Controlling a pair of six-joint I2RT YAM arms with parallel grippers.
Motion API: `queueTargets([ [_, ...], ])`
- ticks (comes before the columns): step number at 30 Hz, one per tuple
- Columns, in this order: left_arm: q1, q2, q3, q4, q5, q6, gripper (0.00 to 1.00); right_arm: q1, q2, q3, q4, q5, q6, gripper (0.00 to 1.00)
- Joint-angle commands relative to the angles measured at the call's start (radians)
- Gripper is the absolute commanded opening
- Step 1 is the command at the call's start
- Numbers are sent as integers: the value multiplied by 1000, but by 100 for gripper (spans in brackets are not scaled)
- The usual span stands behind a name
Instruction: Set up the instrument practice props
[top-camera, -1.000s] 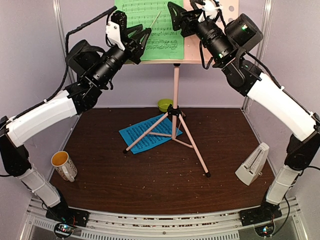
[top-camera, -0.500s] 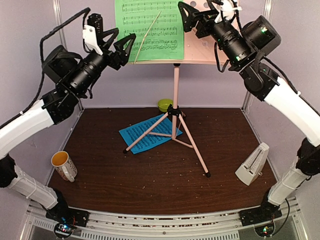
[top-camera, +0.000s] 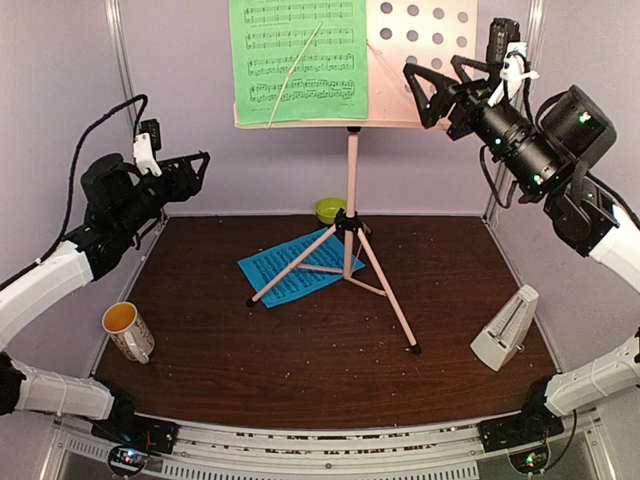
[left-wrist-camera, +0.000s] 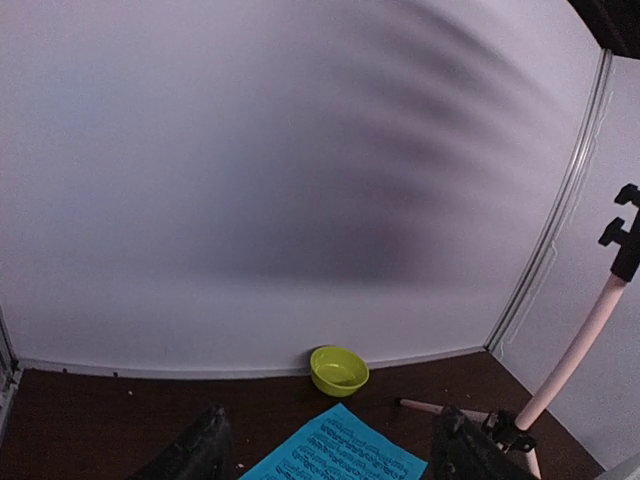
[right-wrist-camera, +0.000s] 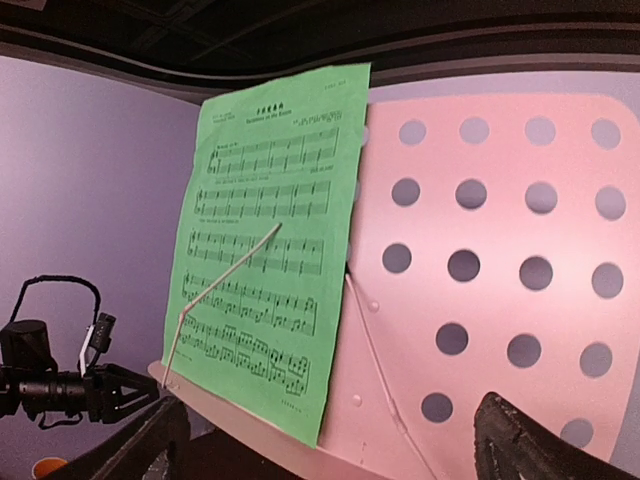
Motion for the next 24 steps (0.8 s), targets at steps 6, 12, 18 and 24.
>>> queueTargets([
  [6, 98, 151, -105, 38, 117, -329, 65, -18, -157, -331, -82, 81, 163, 100],
  [12, 98, 223, -157, 18, 126, -426, 65, -20, -185, -501, -109, 65, 209, 100],
  [18, 99, 246, -227, 27, 174, -432, 61, -7, -164, -654, -15, -26, 178, 97],
  [24, 98, 233, -263, 13, 151, -399, 61, 106, 32, -636, 9, 70, 40, 85],
])
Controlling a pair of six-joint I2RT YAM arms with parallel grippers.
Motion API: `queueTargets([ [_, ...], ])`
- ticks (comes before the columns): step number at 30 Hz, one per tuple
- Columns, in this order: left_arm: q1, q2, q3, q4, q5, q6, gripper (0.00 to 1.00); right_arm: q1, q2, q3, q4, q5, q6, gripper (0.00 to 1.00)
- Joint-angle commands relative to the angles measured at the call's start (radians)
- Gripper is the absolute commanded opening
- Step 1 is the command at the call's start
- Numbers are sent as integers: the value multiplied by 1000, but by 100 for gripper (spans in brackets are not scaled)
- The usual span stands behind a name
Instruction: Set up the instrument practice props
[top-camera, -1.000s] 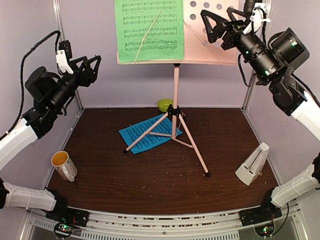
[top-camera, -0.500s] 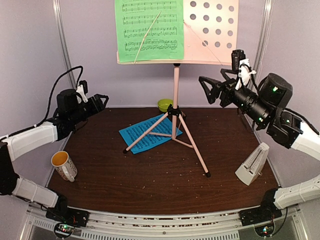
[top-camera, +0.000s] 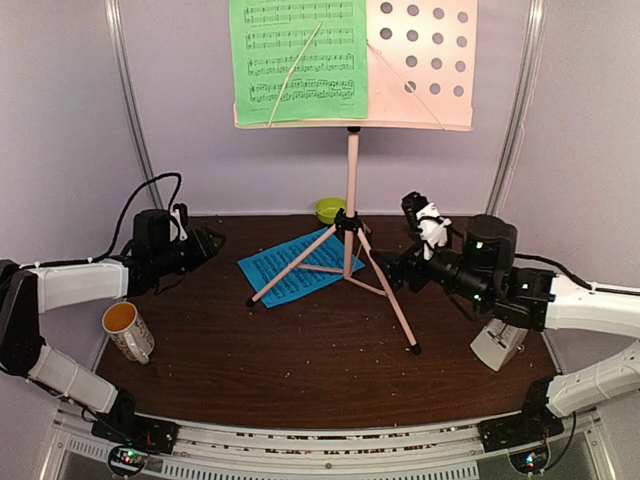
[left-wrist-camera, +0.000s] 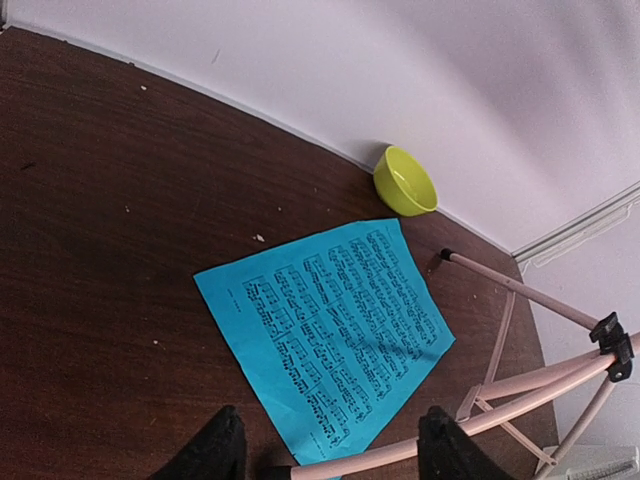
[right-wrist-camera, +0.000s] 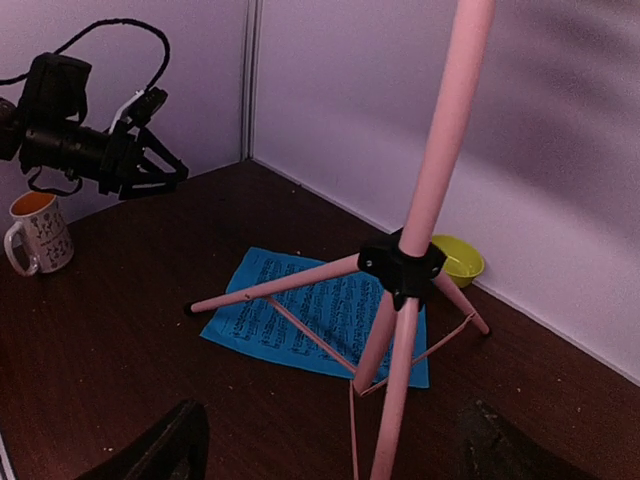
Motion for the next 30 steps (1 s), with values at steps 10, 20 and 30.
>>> queueTargets([
  [10, 3, -13, -11, 53, -11, 13, 60, 246, 549, 254, 53, 286, -337, 66],
  [20, 4, -26, -18, 75, -12, 11, 60, 271, 944, 587, -31, 330, -536, 52],
  [30, 3, -34, -20, 111, -2, -3, 60, 277, 1149, 790, -164, 382, -631, 52],
])
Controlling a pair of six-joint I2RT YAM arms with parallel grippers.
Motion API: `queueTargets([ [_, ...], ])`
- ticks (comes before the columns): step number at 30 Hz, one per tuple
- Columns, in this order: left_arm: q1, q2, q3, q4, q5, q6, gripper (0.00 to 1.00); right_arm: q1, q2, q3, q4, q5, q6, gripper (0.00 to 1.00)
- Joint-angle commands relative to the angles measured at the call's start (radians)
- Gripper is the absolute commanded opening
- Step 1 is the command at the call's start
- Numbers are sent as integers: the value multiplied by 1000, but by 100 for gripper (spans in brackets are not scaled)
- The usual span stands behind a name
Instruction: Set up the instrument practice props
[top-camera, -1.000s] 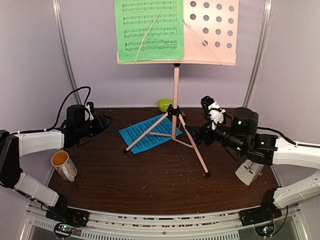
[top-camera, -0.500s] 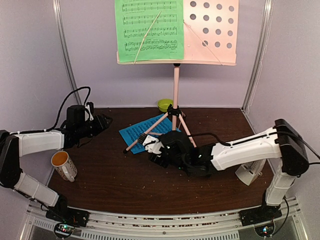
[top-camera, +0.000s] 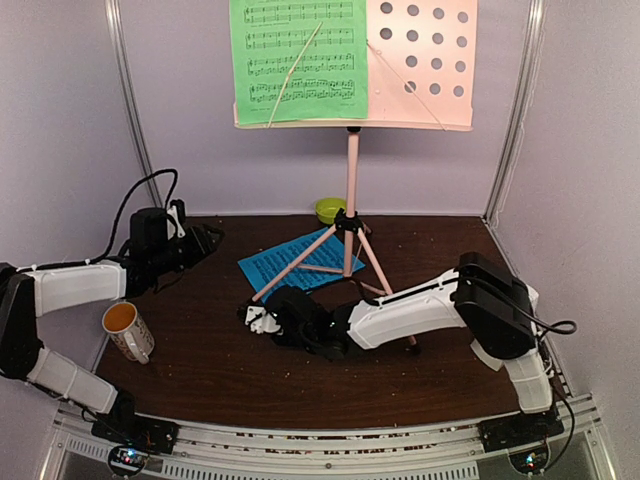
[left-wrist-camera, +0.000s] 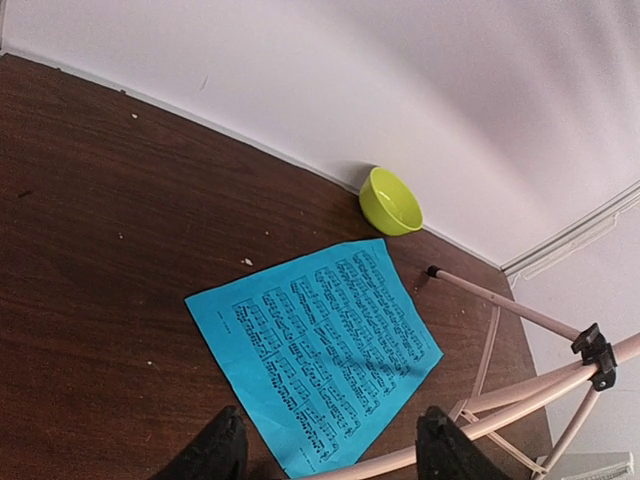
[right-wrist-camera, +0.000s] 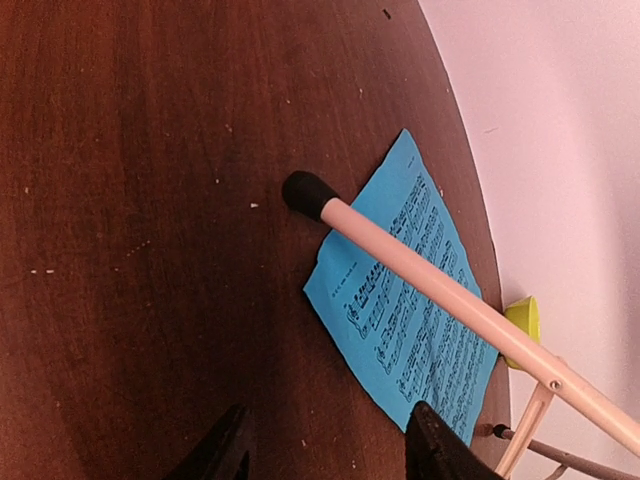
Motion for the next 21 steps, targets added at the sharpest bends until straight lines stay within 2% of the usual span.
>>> queueTargets([
  [1, 3, -12, -12, 80, 13, -7, 59, 6, 74, 115, -96, 67, -52, 52],
  [10, 3, -29, -22, 78, -3, 2, 60, 7, 228, 360, -280, 125, -94, 52],
  [16, 4, -42, -10, 76, 0, 3, 60, 8, 275, 454, -355, 152, -98, 52],
  [21, 1, -47, 35, 24, 37, 84, 60, 8, 209, 364, -324, 154, -46, 52],
])
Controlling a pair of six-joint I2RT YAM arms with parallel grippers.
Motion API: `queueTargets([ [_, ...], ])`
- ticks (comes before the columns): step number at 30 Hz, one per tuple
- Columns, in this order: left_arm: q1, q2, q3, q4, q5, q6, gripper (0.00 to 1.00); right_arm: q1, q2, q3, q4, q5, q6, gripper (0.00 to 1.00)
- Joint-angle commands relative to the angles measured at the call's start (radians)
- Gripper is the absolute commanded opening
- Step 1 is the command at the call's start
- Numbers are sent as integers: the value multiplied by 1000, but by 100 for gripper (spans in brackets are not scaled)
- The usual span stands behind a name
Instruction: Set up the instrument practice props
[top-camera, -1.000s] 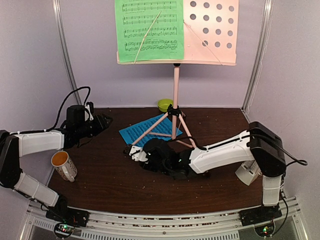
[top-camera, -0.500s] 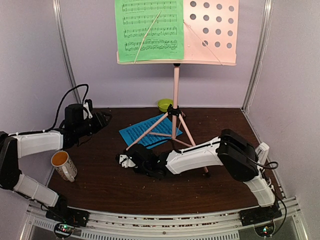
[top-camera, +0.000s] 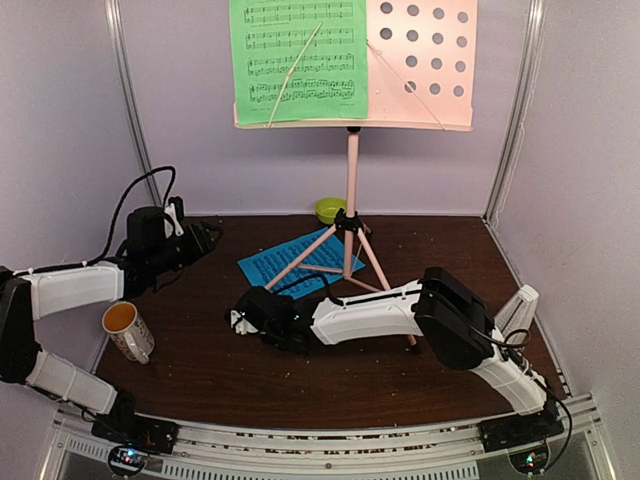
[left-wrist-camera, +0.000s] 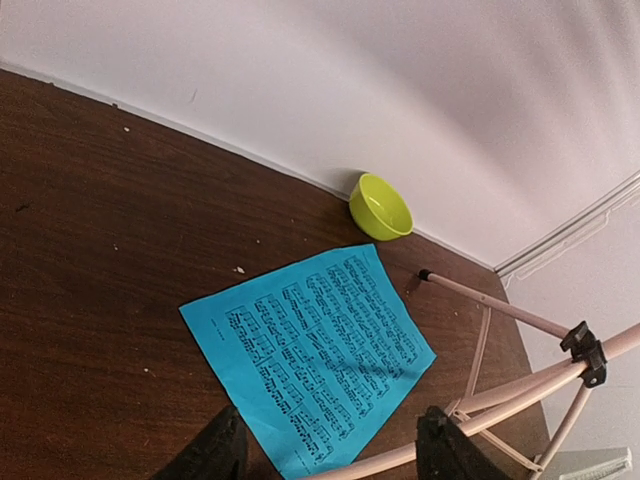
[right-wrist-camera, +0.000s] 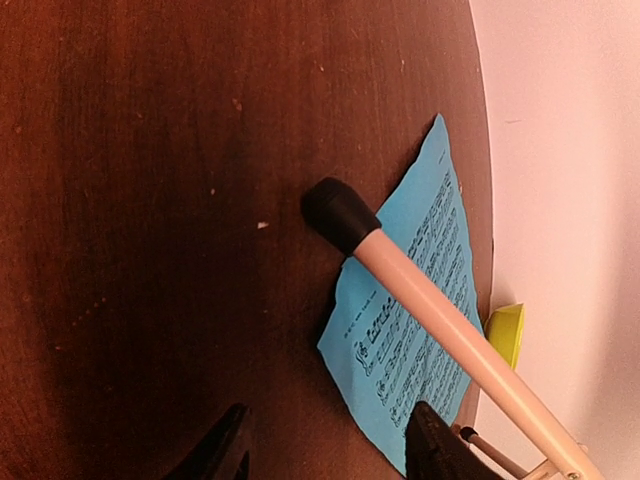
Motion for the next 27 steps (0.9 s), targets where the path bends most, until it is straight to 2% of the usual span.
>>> queueTargets([
  [1, -2, -33, 43, -2, 32, 109, 60, 8, -82, -93, 12, 25, 59, 52],
  [5, -51, -121, -29, 11, -5, 283, 60, 9, -221, -211, 88, -14, 99, 52],
  [10, -249, -209, -71, -114, -283, 607, 60, 9, -412, -386, 200, -69, 160, 52],
  [12, -304, -202, -80, -157, -355, 684, 60, 8, -485, -453, 242, -96, 188, 52],
  [17, -407, -199, -128, -193, -405, 856, 60, 6, -632, -632, 337, -142, 240, 52],
  [21, -532, -134, -116, -277, -465, 1101, 60, -5, -763, -812, 413, -181, 323, 52],
  [27, -625, 29, -61, -352, -549, 1296, 56, -47, -956, -992, 493, -197, 444, 52],
])
